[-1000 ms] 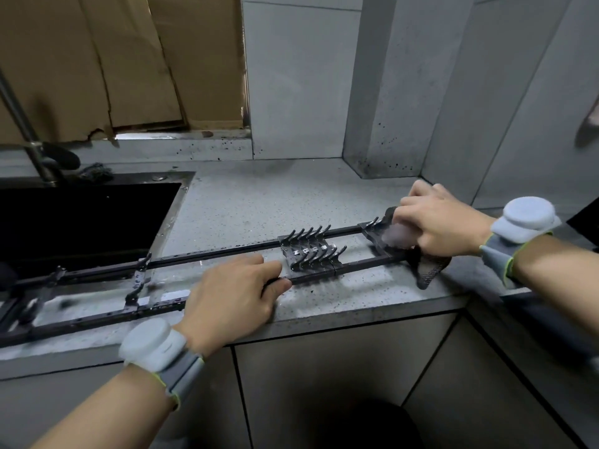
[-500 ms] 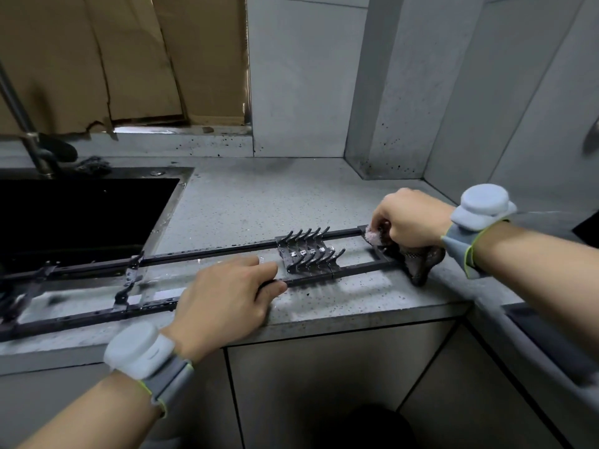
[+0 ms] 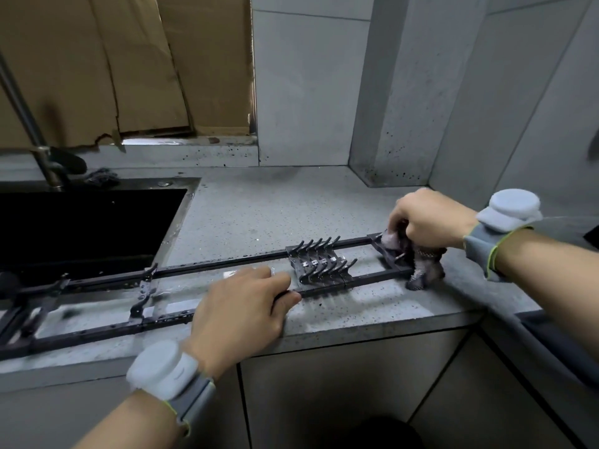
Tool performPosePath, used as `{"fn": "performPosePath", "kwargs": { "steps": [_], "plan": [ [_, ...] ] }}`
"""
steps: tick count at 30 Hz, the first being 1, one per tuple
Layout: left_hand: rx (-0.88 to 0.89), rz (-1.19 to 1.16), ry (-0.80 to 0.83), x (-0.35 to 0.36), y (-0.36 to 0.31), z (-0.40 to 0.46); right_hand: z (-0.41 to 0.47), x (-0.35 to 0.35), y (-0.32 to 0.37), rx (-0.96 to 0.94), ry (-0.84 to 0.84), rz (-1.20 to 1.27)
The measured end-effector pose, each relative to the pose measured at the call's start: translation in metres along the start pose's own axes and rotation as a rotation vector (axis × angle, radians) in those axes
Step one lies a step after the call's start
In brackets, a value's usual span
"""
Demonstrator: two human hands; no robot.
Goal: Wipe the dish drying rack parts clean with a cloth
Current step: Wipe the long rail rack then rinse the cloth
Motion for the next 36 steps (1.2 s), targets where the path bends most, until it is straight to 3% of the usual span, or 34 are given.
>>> {"fn": "performPosePath", "kwargs": {
  "steps": [4, 9, 14, 22, 26, 29, 33, 36],
  "plan": [
    [-0.001, -0.023, 0.019, 0.003, 0.000, 0.001, 0.007, -0.041, 0.005, -0.011, -0.305, 0.258],
    [-0.002, -0.027, 0.020, 0.001, -0.001, 0.001, 0.019, 0.038, 0.021, -0.117, 0.048, -0.049],
    [-0.010, -0.013, 0.032, 0.003, 0.001, 0.001, 0.020, 0.036, 0.016, -0.226, 0.046, -0.015],
    [-0.033, -0.010, 0.035, 0.000, 0.000, 0.001, 0.024, 0.037, 0.018, -0.283, 0.085, -0.367],
    [-0.040, -0.008, 0.050, 0.002, -0.002, 0.001, 0.030, 0.029, 0.018, -0.181, 0.046, -0.520],
    [-0.027, -0.001, 0.059, 0.003, -0.002, 0.002, 0.040, 0.026, 0.025, -0.068, 0.114, -0.397],
    [-0.014, 0.022, 0.071, 0.004, -0.003, 0.003, 0.027, 0.030, 0.025, -0.170, 0.093, -0.066],
    [-0.035, 0.010, 0.074, 0.003, -0.004, 0.004, 0.019, 0.032, 0.011, -0.140, 0.096, -0.093]
  ]
}}
Point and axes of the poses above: each hand's wrist, its own z-axis towards the middle knuckle, its own x-axis out of the palm, y = z × x, the point moved 10 cm from there along z, towards the middle knuckle, and after that the axes turned 11 degrees about x, right-handed, at the moved point
